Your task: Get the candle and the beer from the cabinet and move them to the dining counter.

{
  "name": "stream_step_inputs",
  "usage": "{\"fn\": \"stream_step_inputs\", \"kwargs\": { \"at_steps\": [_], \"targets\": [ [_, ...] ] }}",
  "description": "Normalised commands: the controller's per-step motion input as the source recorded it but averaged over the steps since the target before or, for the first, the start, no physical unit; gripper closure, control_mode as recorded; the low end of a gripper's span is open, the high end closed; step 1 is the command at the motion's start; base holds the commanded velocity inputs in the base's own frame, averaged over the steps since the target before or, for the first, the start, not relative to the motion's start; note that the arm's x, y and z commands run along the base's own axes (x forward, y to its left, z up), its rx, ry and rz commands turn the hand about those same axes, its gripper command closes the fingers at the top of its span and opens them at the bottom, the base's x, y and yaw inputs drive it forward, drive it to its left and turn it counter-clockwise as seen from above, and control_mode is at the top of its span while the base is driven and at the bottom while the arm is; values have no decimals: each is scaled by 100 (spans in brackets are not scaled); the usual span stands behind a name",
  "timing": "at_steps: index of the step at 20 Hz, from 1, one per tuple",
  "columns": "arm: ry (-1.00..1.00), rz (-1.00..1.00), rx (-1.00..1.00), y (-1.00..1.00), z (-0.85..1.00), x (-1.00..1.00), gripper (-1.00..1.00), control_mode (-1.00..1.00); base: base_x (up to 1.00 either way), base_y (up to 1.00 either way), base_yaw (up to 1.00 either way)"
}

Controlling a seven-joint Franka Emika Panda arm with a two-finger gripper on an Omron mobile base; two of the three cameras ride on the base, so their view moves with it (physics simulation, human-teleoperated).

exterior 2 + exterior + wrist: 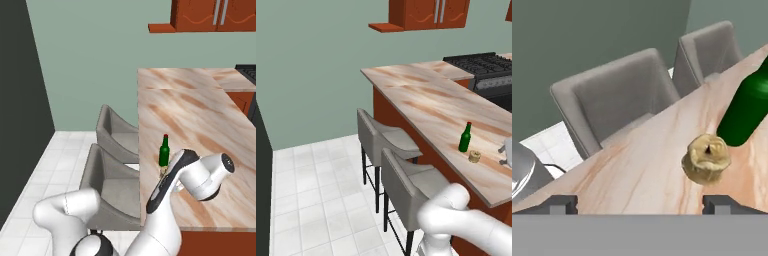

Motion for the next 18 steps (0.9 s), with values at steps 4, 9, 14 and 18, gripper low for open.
{"fn": "stream_step_inputs", "kwargs": {
  "at_steps": [4, 9, 14, 18],
  "targets": [
    [11, -7, -2, 29, 49, -42, -100, -100, 0, 0, 0],
    [10, -16, 0, 32, 45, -47, -100, -100, 0, 0, 0],
    [11, -27, 0, 40, 34, -46, -100, -100, 0, 0, 0],
    [0, -23, -8, 47, 34, -45, -100, -100, 0, 0, 0]
  ]
}}
